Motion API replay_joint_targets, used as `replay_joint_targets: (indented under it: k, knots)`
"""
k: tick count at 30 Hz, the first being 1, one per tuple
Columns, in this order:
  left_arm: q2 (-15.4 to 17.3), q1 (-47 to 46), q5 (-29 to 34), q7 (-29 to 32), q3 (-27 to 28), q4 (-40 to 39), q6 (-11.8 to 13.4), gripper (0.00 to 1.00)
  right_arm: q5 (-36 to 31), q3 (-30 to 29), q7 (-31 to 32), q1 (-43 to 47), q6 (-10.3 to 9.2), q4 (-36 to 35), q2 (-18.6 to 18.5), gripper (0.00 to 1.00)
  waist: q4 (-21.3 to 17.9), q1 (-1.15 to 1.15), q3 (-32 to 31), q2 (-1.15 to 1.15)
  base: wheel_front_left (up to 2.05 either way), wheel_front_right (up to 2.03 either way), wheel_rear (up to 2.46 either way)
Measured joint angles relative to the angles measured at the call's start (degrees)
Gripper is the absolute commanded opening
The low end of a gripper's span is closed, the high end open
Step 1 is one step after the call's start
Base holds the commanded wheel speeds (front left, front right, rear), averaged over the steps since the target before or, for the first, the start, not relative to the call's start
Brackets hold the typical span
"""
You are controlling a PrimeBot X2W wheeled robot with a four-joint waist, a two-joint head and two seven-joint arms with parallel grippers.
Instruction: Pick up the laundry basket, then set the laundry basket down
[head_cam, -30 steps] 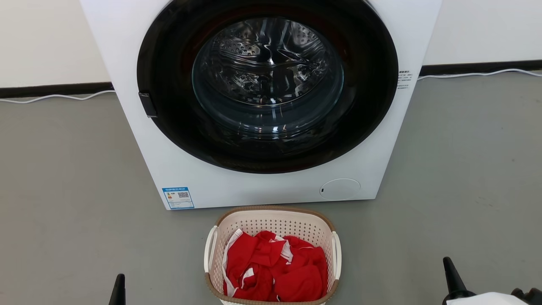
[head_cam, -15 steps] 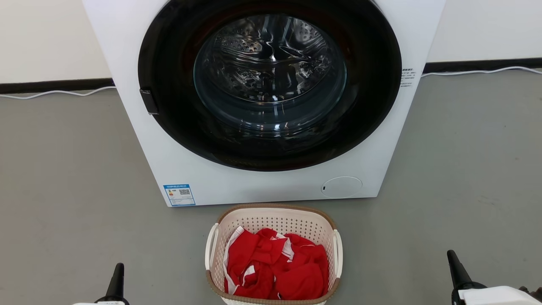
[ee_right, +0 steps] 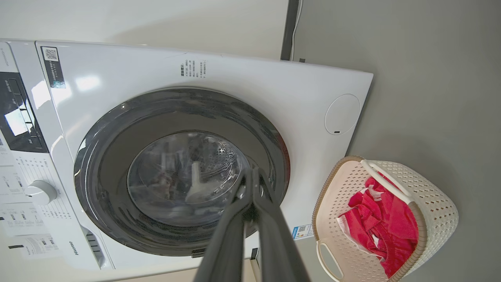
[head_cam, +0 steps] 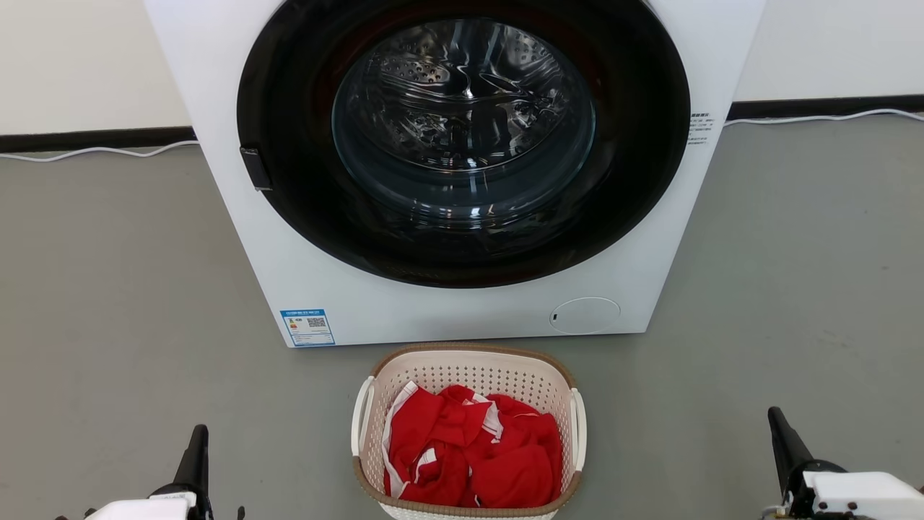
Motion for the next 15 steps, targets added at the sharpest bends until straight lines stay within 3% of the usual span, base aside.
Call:
replay_joint_targets:
  k: [7,15]
  knots:
    - [-0.25,-0.99,-3.39,0.98,0.89,-0.05,-0.29,0.00,4.34,-0.97,1.21,-0.60,0.00,-0.44,-0.03,0.00,0.15,0.00,0.24,0.00,0.00,0.00,0.00]
    - [-0.30,-1.14,-3.60,0.98,0.92,-0.08,-0.30,0.00,4.59,-1.15,1.35,-0.60,-0.02,-0.45,-0.02,0.00,0.15,0.00,0.24,0.00,0.00,0.00,0.00]
